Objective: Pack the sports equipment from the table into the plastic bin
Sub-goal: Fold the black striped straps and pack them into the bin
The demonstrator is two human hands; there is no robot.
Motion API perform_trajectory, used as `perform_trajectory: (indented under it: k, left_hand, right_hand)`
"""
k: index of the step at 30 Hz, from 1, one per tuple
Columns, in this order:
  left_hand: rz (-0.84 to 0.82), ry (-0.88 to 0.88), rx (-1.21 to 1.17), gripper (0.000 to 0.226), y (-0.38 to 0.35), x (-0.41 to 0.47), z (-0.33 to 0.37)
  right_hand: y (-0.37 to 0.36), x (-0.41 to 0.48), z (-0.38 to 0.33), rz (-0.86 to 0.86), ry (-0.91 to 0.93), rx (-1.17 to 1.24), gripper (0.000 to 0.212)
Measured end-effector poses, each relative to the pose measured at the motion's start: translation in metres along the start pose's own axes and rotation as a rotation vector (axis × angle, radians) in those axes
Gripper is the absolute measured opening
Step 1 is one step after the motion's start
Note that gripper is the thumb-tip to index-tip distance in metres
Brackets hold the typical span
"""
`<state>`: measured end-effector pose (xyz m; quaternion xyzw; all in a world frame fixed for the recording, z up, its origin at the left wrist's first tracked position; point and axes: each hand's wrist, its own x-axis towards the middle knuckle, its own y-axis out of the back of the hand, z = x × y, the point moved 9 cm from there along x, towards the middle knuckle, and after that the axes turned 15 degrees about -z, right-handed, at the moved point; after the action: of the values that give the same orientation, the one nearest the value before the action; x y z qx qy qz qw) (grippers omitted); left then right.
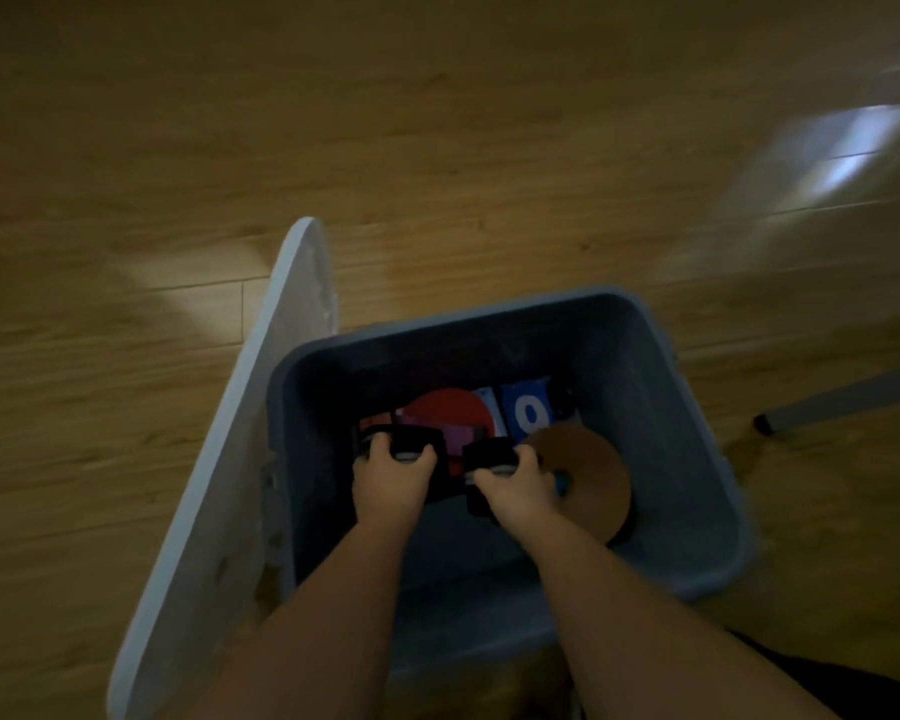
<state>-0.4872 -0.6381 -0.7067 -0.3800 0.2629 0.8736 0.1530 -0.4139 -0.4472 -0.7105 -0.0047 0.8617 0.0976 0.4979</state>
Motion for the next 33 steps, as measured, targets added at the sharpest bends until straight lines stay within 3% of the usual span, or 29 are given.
perform_trajectory:
  k: [3,5,10,14,23,28,33]
  left_hand:
    - [-0.029,0.105,0.085,0.056,-0.014,0.020,-0.037]
    - [-0.074,0.141,0.095,0.059,-0.030,0.032,-0.059]
    - [-0.204,0.200,0.093,0.037,-0.064,0.042,-0.105]
    - [-0.223,0.312,0.128,0.043,-0.068,0.053,-0.149]
    - [-0.346,0.413,0.164,0.052,-0.089,0.041,-0.166]
    - [-0.208,0.385,0.363,0.053,-0.079,0.044,-0.169]
    - [-0.247,0.368,0.467,0.064,-0.082,0.042,-0.172]
  right_hand:
    - [-0.013,0.026,0.035,-0.098,0.003,-0.045,0.056]
    - [-0.017,0.040,0.054,-0.127,-0.012,-0.097,0.064]
    - [-0.034,0.056,0.067,-0.223,-0.039,-0.372,0.043]
    - [-0.052,0.064,0.072,-0.322,-0.036,-0.503,0.055]
    - [-0.074,0.077,0.108,-0.370,-0.119,-0.446,0.056]
    - [-0.075,0.081,0.116,-0.361,-0.180,-0.448,0.071]
    - [-0.077,0.083,0.118,-0.388,-0.172,-0.580,0.080]
